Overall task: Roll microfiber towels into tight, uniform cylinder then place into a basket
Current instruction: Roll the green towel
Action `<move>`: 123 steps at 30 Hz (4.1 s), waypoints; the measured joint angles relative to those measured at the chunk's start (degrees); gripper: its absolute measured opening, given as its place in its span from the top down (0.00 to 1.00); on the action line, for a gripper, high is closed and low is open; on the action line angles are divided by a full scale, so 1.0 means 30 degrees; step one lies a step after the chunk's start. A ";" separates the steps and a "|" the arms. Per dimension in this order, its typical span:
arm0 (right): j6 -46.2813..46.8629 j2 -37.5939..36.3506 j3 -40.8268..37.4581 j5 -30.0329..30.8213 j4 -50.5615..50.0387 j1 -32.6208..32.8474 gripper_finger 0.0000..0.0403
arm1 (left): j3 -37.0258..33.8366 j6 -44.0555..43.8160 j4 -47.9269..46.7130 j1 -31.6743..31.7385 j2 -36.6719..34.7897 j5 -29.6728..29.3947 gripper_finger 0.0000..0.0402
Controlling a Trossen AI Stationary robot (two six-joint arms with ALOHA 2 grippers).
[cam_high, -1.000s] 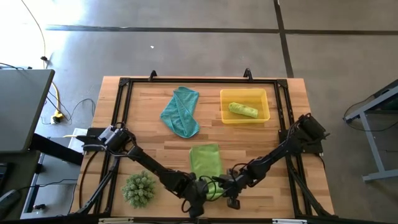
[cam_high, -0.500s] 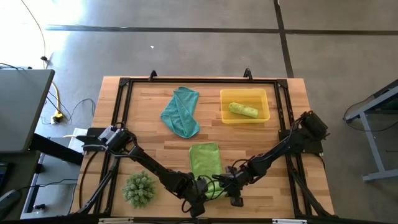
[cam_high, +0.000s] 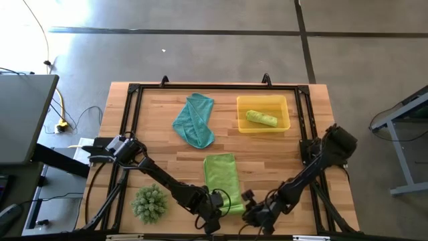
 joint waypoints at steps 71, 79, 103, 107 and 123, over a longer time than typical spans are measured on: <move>0.9595 0.2163 0.0073 0.2619 -0.2524 -0.1129 0.99 | -0.0080 0.9862 0.1137 -0.1604 -0.2382 -0.4624 0.70; 0.9605 0.2163 0.0073 0.2430 -0.2499 -0.1137 0.99 | -0.0058 0.9386 -0.1915 -0.1772 -0.2377 -0.6524 0.55; 1.1236 0.2156 0.0036 0.1823 -0.1976 -0.1246 0.99 | 0.0430 1.5335 0.0096 -0.2125 -0.0656 -0.7846 0.54; 1.1242 0.2162 0.0022 0.1628 -0.1813 -0.1246 0.99 | 0.0430 1.4512 -0.1483 -0.1875 -0.0663 -0.8643 0.54; 1.1242 0.2182 0.0007 0.1453 -0.1496 -0.1239 0.99 | 0.0452 0.9315 -0.1812 -0.0706 -0.0212 -0.4677 0.75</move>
